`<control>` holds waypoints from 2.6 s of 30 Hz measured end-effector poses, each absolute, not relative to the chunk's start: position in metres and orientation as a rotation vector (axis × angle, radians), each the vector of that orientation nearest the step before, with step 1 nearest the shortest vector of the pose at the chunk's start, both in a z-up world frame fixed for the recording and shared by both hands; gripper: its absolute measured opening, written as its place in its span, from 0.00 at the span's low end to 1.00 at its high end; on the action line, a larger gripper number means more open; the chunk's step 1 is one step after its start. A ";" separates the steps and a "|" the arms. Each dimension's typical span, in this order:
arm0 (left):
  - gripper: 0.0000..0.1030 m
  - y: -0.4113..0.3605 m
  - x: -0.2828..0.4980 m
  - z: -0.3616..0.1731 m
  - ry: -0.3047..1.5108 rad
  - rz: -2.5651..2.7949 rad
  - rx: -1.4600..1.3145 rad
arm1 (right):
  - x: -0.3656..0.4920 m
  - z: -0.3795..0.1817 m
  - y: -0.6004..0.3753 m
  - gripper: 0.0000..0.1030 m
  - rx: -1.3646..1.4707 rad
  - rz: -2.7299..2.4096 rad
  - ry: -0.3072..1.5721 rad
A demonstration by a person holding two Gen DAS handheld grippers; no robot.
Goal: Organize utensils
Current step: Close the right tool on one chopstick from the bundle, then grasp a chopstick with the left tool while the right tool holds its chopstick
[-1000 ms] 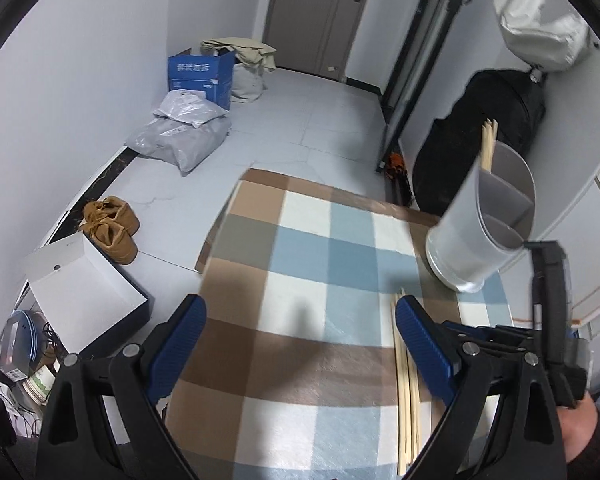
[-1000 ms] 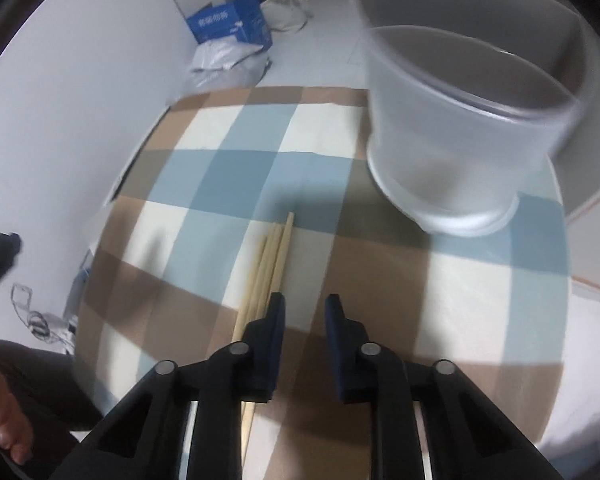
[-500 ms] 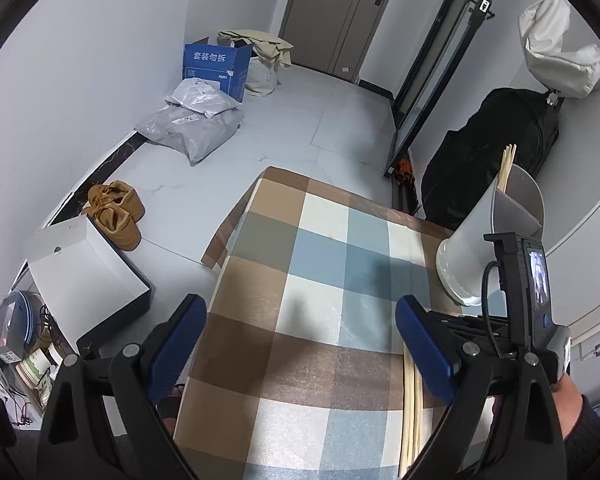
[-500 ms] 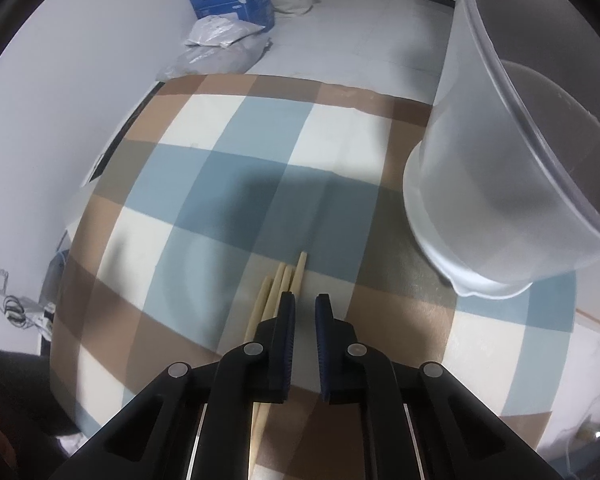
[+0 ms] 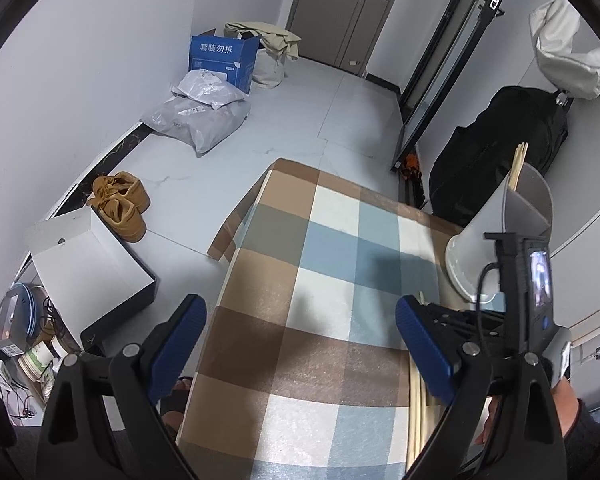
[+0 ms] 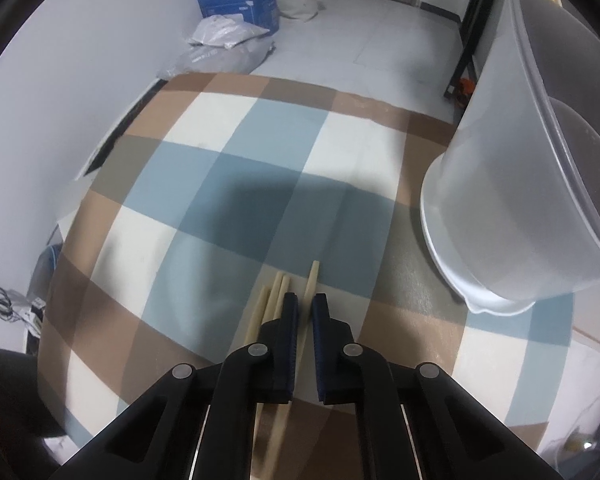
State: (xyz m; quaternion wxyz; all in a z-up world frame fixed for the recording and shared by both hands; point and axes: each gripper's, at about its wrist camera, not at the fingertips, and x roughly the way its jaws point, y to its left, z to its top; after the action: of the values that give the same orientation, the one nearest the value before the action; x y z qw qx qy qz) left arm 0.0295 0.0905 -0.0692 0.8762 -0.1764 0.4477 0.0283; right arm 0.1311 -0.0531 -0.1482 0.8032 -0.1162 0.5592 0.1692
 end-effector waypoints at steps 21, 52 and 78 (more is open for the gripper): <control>0.90 0.002 0.034 -0.121 1.228 -0.108 -0.130 | 0.085 -0.088 -0.191 0.05 0.388 0.388 0.975; 0.90 -0.002 0.048 -0.139 1.290 -0.014 -0.015 | 0.070 -0.067 -0.225 0.05 0.427 0.422 0.873; 0.02 -0.010 0.087 -0.134 1.253 -0.030 -0.072 | 0.087 -0.073 -0.214 0.05 0.374 0.436 0.909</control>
State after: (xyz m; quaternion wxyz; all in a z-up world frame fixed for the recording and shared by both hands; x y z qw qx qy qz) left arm 0.0866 -0.0098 -0.1336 0.8093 -0.0339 0.5862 -0.0141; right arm 0.0866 -0.2137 -0.0726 0.8591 0.1780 0.4327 0.2076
